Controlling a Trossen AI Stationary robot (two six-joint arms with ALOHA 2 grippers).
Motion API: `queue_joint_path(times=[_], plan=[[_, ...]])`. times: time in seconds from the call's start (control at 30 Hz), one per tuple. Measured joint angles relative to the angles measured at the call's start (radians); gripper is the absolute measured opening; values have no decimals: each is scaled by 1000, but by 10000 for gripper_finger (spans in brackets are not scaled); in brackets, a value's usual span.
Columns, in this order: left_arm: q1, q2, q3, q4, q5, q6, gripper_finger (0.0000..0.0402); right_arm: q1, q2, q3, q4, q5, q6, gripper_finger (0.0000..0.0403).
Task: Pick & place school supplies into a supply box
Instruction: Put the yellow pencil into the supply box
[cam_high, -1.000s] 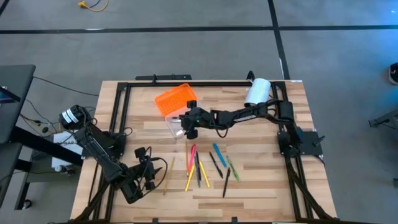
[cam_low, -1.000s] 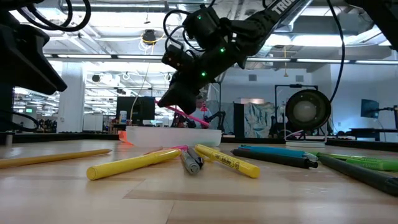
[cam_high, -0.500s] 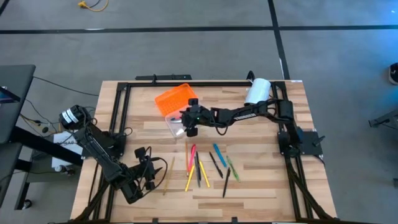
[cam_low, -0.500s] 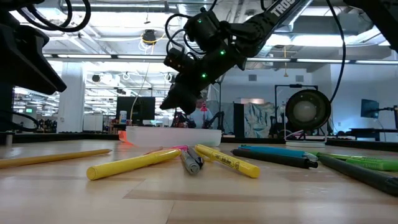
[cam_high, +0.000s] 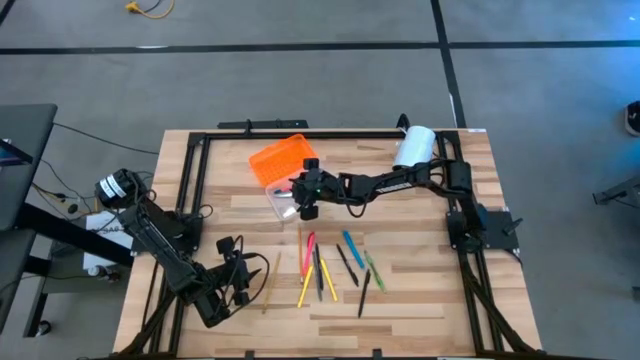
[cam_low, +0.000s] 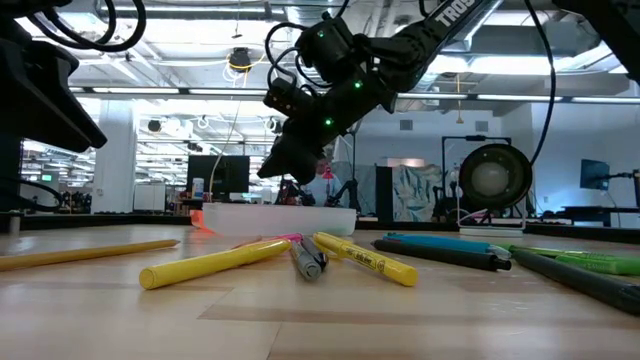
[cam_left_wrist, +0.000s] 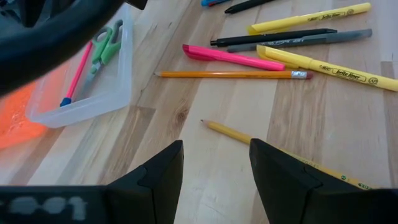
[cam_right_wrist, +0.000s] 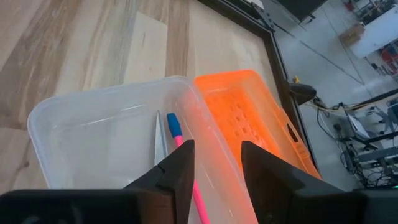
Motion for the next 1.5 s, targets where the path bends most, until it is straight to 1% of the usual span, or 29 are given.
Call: queue_joint_path(times=[0.13,0.27,0.5,0.6,0.7,0.8,0.9,1.0,1.13,1.23,1.4,1.5], plan=[[0,0,0,0,0,0,177,22,-24,-1,-11,-1,0,123],[0,0,0,0,0,-4,177,38,-65,-1,-113,-6,37,123],[0,0,0,0,0,-4,177,62,-169,0,-369,-127,159,123],[0,0,0,0,0,-8,177,86,-206,-1,-455,-154,200,122],[0,0,0,9,0,-21,177,116,-239,-1,-519,-167,215,122],[0,0,0,21,0,-38,177,149,-267,-1,-557,-226,210,122],[7,6,0,67,0,-38,177,178,-299,-1,-582,-286,199,122],[21,24,0,116,22,-17,177,204,-335,-2,-607,-299,181,122],[43,56,0,169,88,1,177,219,-426,-64,-590,-319,162,122],[49,77,0,197,95,9,177,217,-520,-149,-548,-323,189,122],[50,84,0,208,99,9,177,232,-712,-374,-339,-318,245,122],[56,84,0,223,100,8,177,255,-820,-516,-213,-278,295,122]])
